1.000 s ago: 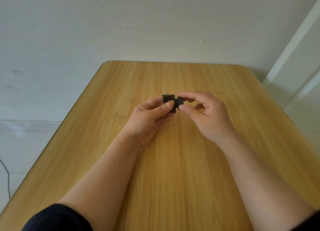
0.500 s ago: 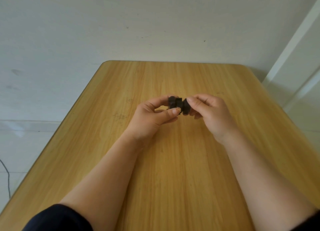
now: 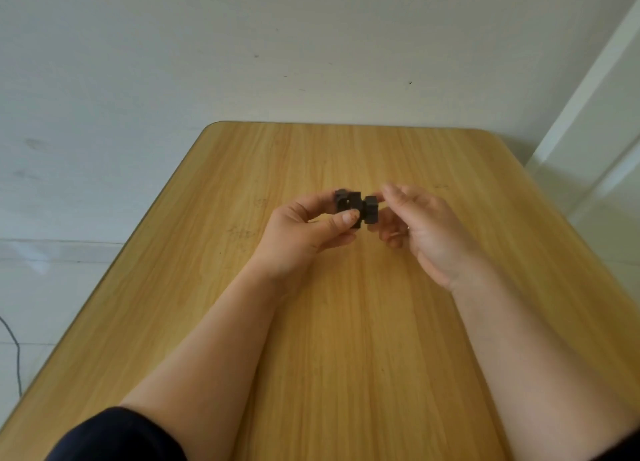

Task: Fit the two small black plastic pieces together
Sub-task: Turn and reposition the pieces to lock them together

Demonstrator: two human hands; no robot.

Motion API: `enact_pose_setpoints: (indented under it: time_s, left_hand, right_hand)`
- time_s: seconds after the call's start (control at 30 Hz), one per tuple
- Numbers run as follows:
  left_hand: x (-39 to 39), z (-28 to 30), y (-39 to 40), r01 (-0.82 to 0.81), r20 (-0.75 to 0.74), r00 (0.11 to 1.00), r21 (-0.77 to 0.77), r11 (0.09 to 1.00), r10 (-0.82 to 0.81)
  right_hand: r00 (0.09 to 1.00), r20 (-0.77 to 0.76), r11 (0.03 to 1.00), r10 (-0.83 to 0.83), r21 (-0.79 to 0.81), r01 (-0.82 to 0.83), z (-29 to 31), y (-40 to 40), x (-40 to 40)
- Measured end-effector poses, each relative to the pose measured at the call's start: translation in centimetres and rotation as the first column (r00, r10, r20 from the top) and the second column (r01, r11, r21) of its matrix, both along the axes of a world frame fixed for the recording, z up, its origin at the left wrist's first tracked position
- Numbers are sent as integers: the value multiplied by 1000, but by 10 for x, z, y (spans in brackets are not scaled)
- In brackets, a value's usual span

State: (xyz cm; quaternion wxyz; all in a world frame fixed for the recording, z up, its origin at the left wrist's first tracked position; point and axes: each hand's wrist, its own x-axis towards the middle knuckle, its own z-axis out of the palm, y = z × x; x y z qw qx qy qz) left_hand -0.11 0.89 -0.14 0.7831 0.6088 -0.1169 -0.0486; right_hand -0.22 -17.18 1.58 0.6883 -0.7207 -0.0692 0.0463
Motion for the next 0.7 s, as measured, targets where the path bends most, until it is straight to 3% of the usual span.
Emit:
enact_pose_setpoints:
  time_s: [0.13, 0.23, 0.7]
  left_hand:
    - [2, 1, 3, 17, -88, 996, -111, 994, -27]
    - [2, 2, 2, 17, -94, 995, -116, 993, -28]
    - [-3, 3, -2, 10, 33, 999, 28, 1000, -11]
  right_hand:
    - [973, 231, 993, -4, -118, 32, -1, 6, -2]
    - [947, 319, 976, -29, -194, 95, -2, 7, -2]
    - [978, 191, 989, -83, -106, 104, -2, 5, -2]
